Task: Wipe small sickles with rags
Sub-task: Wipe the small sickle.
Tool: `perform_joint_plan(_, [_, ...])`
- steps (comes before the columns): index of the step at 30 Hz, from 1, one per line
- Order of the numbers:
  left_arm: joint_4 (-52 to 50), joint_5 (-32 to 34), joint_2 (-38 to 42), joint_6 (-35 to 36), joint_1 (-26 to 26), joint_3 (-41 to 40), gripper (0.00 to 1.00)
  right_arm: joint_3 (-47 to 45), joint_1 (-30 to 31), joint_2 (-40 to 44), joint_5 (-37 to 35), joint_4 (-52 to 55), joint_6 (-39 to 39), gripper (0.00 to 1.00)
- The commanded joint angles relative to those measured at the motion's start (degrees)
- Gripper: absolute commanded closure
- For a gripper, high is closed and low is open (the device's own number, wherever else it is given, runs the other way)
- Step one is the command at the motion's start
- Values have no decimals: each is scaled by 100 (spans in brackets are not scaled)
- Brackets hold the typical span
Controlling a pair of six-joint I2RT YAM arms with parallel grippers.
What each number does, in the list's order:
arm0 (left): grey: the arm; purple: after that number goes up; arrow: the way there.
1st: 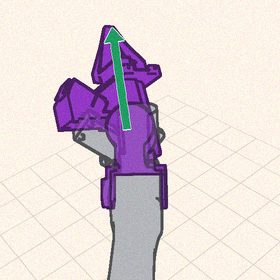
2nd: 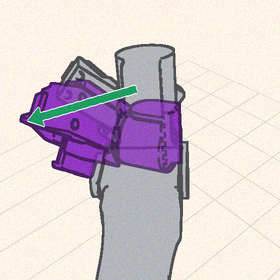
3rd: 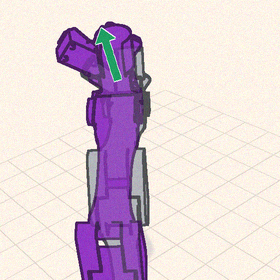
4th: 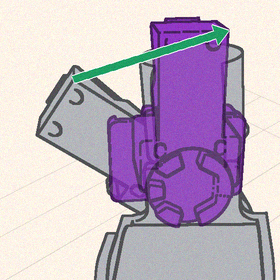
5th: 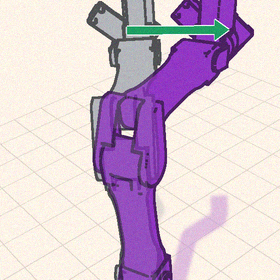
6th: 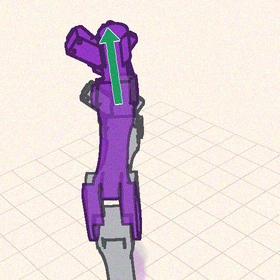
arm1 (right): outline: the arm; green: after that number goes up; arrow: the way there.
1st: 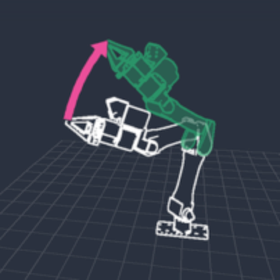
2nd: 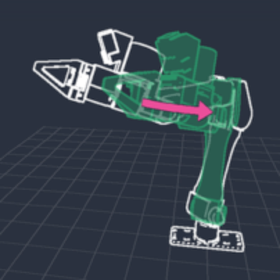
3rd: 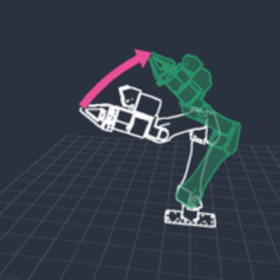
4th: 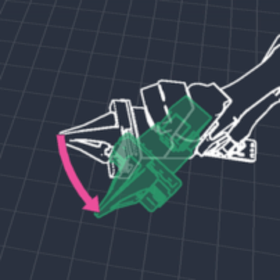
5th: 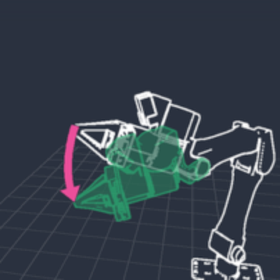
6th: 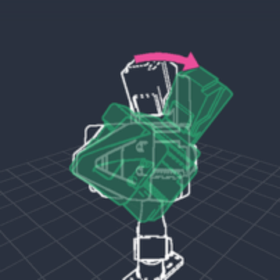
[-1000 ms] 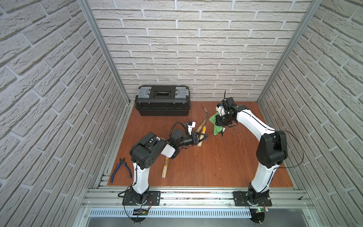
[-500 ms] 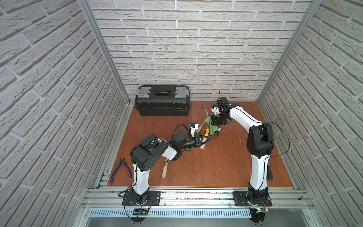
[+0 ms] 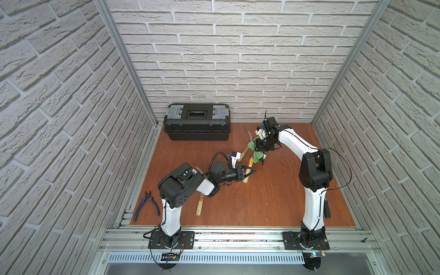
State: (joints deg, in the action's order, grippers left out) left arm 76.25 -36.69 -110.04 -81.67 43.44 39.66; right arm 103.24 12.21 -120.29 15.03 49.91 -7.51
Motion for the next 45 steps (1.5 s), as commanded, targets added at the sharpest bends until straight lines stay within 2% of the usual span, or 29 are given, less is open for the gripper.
perform_joint_plan(1, [410,-32,-7,-16,22,-10,100,-63,-1,563,214,-326,134,97])
perform_joint_plan(19, [410,-214,-421,-31,-69,165,100,-791,411,2005,9,-112,568,97])
perform_joint_plan(34, [257,-512,-697,32,-533,713,100,-1720,1044,2937,-358,59,606,97])
perform_joint_plan(39, [-289,-532,-594,484,-751,1029,100,-2336,1038,3422,-804,239,410,97])
perform_joint_plan(45, [-1499,-539,-205,1543,-828,1202,100,-2769,1034,3899,-1478,718,220,97])
